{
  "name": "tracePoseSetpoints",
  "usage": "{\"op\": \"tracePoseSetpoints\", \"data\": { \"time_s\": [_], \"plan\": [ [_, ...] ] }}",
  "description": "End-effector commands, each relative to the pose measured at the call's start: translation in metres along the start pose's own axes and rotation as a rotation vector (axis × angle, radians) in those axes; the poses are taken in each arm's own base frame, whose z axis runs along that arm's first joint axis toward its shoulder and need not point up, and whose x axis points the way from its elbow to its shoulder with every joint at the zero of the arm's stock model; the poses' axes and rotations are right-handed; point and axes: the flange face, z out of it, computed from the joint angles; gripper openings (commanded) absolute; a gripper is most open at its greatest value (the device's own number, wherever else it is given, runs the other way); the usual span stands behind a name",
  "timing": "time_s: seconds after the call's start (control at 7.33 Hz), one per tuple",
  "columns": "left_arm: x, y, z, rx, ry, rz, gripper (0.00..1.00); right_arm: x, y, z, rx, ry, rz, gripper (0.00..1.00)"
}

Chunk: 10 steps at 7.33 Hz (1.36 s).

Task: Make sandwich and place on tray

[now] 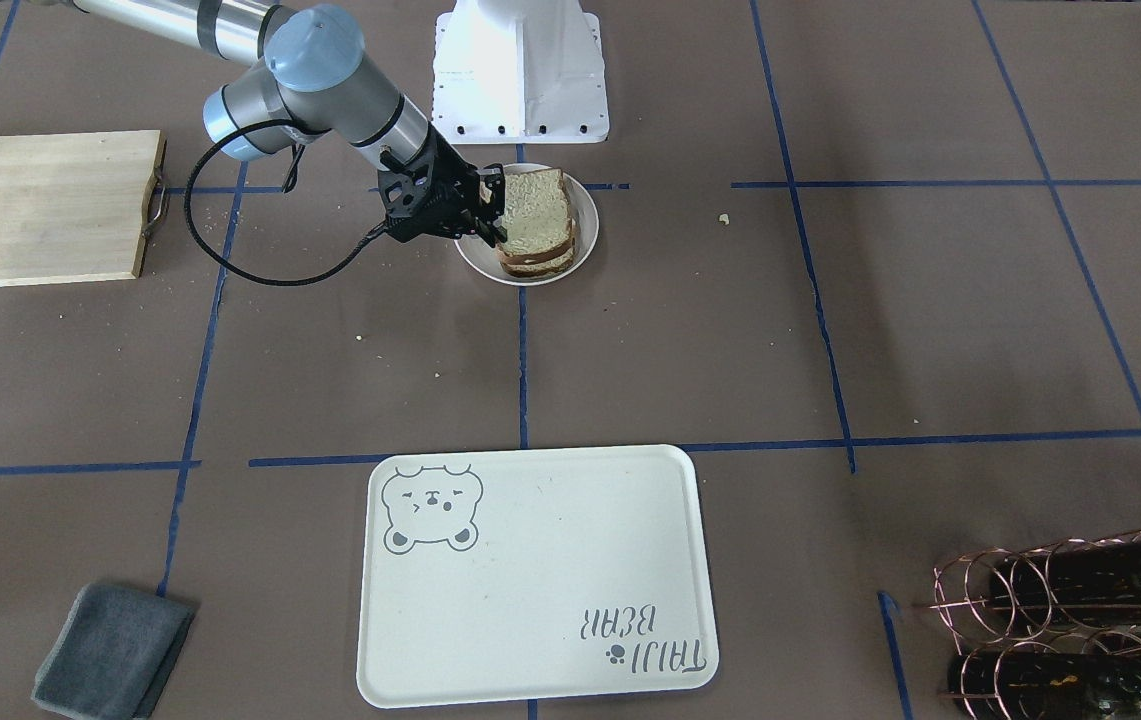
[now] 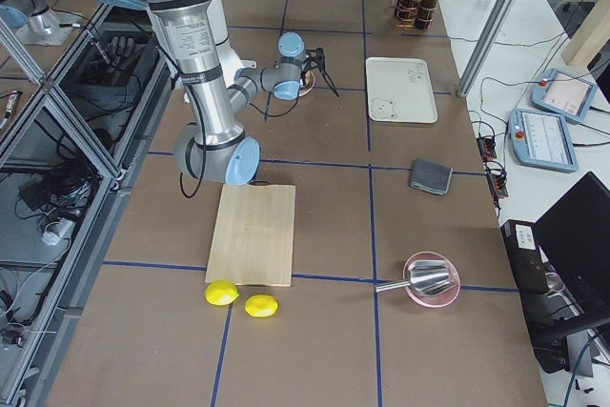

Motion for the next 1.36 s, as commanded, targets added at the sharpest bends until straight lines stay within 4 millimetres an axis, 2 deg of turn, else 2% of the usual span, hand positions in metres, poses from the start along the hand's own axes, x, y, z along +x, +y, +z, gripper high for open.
{"op": "tracePoseSetpoints", "data": {
  "time_s": [0.0,0.14,0.27,0.41,0.55,0.68,0.82,0.95,1.09,1.23],
  "plan": [
    [0.000,0.001,-0.001,0.002,0.001,0.000,1.00,0.010,-0.021,-0.009,0.026,0.069,0.008,1.00],
    [0.004,-0.002,-0.004,0.008,-0.004,0.007,1.00,0.015,-0.035,-0.020,0.012,0.142,0.004,1.00],
    [0.008,-0.009,-0.010,0.017,-0.015,0.018,1.00,0.023,-0.059,-0.041,-0.011,0.204,-0.010,1.00],
    [0.015,-0.012,-0.018,0.032,-0.018,0.035,1.00,0.039,-0.089,-0.067,-0.029,0.245,-0.001,1.00],
    [0.022,-0.016,-0.022,0.041,-0.023,0.053,1.00,0.063,-0.118,-0.092,-0.059,0.287,-0.013,1.00],
    [0.030,-0.031,-0.032,0.064,-0.029,0.079,1.00,0.085,-0.136,-0.111,-0.056,0.307,-0.069,1.00],
    [0.046,-0.063,-0.045,0.093,-0.038,0.136,1.00,0.136,-0.151,-0.144,-0.064,0.340,-0.087,1.00],
    [0.058,-0.083,-0.047,0.095,-0.071,0.179,1.00,0.198,-0.151,-0.172,-0.120,0.370,-0.200,1.00],
    [0.064,-0.102,-0.055,0.141,-0.070,0.213,1.00,0.254,-0.152,-0.209,-0.131,0.412,-0.240,1.00],
    [0.081,-0.127,-0.080,0.220,-0.095,0.285,1.00,0.313,-0.145,-0.252,-0.119,0.466,-0.197,1.00]
  ]
}}
